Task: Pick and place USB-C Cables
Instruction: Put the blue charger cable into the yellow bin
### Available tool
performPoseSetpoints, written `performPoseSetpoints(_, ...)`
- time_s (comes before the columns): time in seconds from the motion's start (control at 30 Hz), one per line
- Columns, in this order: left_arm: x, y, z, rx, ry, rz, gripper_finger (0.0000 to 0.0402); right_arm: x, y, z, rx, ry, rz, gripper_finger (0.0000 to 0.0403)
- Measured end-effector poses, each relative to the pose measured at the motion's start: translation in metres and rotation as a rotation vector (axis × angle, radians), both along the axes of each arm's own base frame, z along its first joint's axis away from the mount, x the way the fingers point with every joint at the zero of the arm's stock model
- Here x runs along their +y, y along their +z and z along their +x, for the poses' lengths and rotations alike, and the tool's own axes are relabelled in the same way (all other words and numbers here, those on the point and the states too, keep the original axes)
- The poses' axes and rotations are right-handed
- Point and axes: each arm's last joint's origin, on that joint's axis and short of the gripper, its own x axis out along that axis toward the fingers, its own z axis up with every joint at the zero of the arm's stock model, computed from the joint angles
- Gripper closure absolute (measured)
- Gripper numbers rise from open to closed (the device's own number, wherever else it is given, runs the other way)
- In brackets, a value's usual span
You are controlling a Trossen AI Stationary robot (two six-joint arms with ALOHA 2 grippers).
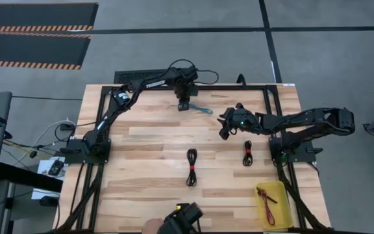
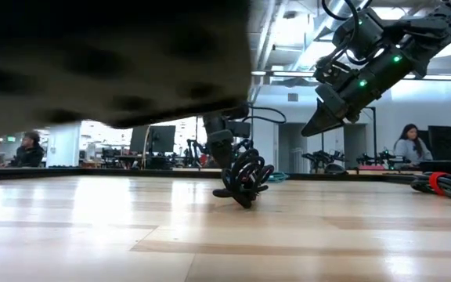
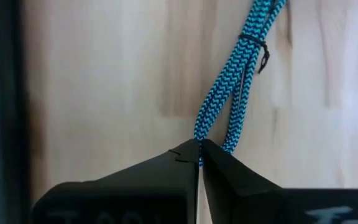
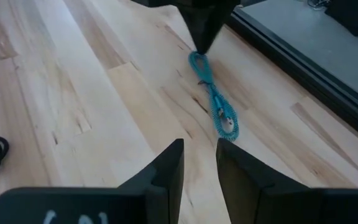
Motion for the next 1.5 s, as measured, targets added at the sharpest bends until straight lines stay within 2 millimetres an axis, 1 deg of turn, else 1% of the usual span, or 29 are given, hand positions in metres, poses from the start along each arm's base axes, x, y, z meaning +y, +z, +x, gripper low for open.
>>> performPoseSetpoints(0.13, -0.008, 0.000, -0.011, 0.108, -0.037, -0.075, 0.0401, 0.000, 0.000, 0.000, -0.003, -0.002, 0.004, 0.0285)
performPoseSetpoints(0.3, -0.014, -0.001, -0.020, 0.209, -0.009, -0.147, 0.0401, 0.000, 0.000, 0.000, -0.008, -0.007, 0.011, 0.0285)
performPoseSetpoints(0.5, -0.015, 0.004, -0.020, 0.213, 0.059, -0.137, 0.0401, 0.001, 0.000, 0.000, -0.008, -0.005, 0.011, 0.0285)
performPoseSetpoints(0.73, -0.021, 0.022, -0.012, 0.145, 0.071, -0.070, 0.0395, 0.005, -0.001, 0.001, 0.001, 0.018, 0.015, 0.0285)
performPoseSetpoints(0.87, -0.026, 0.028, -0.008, 0.128, 0.066, -0.052, 0.0366, 0.005, -0.001, 0.000, 0.008, 0.015, 0.016, 0.0285)
performPoseSetpoints(1.0, -0.029, 0.029, -0.003, 0.115, 0.060, -0.012, 0.0318, 0.005, -0.002, 0.000, 0.010, 0.016, 0.017, 0.0285)
performPoseSetpoints(1.1, -0.029, 0.024, 0.003, 0.057, 0.041, 0.021, 0.0283, 0.005, -0.002, 0.000, 0.010, 0.016, 0.017, 0.0285)
performPoseSetpoints(1.2, -0.034, 0.011, 0.008, 0.030, 0.004, 0.045, 0.0256, 0.006, -0.002, 0.001, 0.014, 0.021, 0.017, 0.0285)
performPoseSetpoints(1.33, -0.044, -0.007, 0.005, 0.088, -0.048, 0.060, 0.0235, 0.012, -0.003, 0.001, 0.031, 0.043, 0.020, 0.0284)
performPoseSetpoints(1.5, -0.045, -0.008, 0.004, 0.105, -0.028, 0.076, 0.0234, 0.014, -0.003, 0.002, 0.030, 0.057, 0.014, 0.0284)
